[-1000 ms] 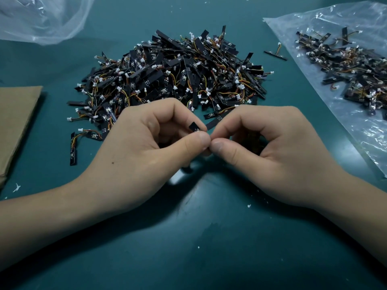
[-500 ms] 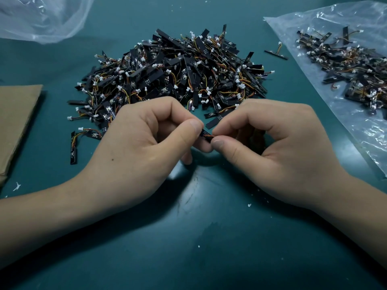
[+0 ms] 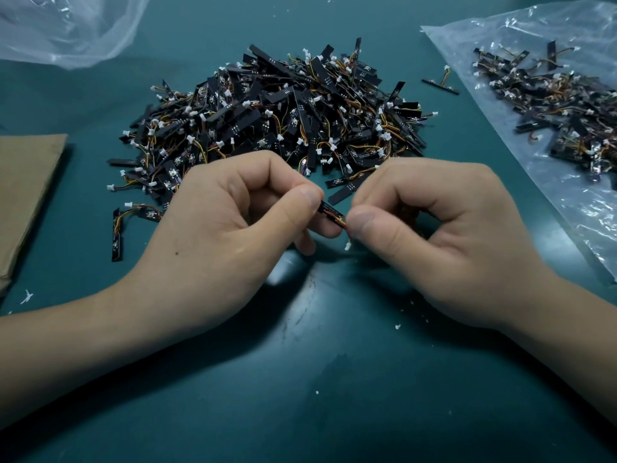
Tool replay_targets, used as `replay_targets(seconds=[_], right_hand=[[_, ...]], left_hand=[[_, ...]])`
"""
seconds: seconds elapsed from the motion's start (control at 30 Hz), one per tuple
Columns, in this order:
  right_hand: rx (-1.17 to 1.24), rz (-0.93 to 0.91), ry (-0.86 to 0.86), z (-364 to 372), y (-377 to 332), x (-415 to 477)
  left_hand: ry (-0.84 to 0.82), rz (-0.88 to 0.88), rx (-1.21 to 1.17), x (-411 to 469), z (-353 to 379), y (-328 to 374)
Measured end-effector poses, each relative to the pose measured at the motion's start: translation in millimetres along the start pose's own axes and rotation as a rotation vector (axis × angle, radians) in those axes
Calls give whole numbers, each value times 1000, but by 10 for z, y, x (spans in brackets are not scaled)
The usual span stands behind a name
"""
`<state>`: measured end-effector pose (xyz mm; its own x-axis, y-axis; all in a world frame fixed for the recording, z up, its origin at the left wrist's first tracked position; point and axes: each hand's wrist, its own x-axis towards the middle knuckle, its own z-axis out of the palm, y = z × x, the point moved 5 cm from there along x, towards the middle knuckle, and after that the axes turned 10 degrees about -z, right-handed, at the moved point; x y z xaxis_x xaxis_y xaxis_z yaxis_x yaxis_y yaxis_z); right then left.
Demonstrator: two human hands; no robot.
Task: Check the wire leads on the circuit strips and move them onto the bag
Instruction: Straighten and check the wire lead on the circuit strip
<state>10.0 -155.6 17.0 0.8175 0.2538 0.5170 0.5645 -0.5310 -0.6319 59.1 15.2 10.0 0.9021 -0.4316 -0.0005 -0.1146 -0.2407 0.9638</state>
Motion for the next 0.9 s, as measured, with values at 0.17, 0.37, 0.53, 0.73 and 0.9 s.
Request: replay_targets(seconds=[0.17,0.37,0.53,0.73,0.9], right_hand=[[69,158,-14,23,56,-5],[140,194,-83,43,96,16],[170,201,-114,59,92,11],[179,193,-116,57,80,5],[181,197,-125,62,73,8]], left_hand=[[-26,0,-25,-2,7,-4],[-41,4,-27,-11,15,-7],[-43,13,-26,-12,20,5],[-44,20,-11,-15,19,3],[-45,19,-10,-16,17,-3]])
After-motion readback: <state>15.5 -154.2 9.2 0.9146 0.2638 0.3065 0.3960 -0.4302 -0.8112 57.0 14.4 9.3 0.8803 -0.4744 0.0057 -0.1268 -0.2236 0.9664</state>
